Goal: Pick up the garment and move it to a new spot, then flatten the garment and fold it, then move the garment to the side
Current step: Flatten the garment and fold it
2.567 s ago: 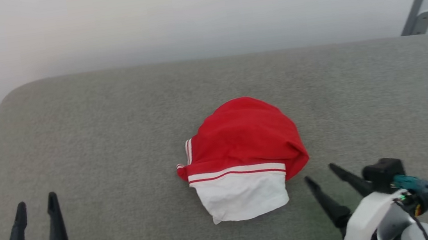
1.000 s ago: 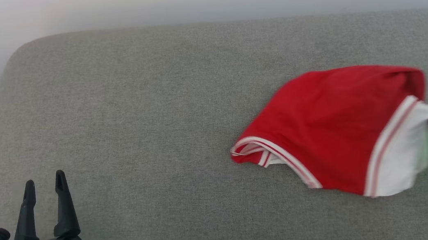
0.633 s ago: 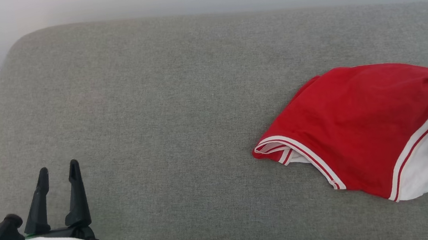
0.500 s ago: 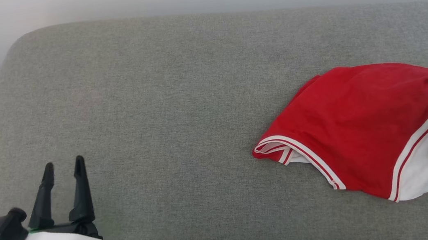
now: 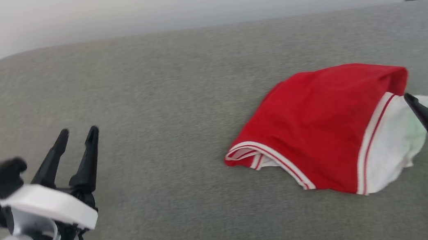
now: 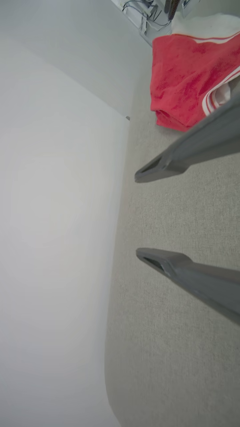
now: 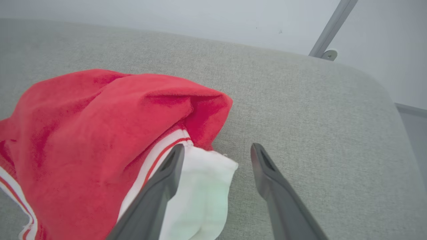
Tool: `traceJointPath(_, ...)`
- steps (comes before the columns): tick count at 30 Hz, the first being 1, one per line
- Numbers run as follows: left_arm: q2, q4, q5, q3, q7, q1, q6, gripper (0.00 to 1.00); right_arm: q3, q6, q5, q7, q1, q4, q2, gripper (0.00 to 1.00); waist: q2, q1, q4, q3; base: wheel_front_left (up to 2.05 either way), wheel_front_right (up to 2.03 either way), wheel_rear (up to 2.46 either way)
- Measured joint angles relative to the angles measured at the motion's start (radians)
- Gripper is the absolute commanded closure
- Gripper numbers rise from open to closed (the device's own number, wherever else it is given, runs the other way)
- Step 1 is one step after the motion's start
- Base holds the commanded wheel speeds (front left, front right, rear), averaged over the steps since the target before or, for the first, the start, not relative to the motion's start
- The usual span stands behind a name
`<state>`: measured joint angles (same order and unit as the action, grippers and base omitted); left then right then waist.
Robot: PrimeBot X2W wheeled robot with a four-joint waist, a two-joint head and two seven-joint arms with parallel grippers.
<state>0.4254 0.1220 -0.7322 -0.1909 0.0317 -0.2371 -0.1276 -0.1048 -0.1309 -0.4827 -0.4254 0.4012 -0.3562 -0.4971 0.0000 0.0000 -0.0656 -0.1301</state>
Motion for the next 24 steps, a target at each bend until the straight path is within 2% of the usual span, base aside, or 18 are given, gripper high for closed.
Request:
traceJointPath(4,0.044,-0.015,-0.05,-0.057,-0.112,-0.065,0.0,0.0,0.032,0.0,0.045,0.078,-0.018,0.076,0.058,0.0,0.0,0.0,0.047,0.005,0.0,0.0,0.0)
traceJointPath(12,0.086,0.026,-0.124,-0.19,-0.342,-0.235,0.0,0.0,0.091,0.0,0.161,0.277,-0.067,0.192,0.218,0.0,0.0,0.0,0.149,0.007,0.0,0.0,0.0)
traceJointPath(18,0.074,0.109,-0.163,-0.258,-0.49,-0.353,0.0,0.0,0.095,0.0,0.257,0.445,-0.089,0.23,0.325,0.0,0.0,0.0,0.23,-0.006,0.0,0.0,0.0)
traceJointPath(24,0.068,0.207,-0.159,-0.341,-0.626,-0.441,0.0,0.0,0.098,0.0,0.312,0.572,-0.12,0.232,0.396,0.0,0.0,0.0,0.301,-0.03,0.0,0.0,0.0)
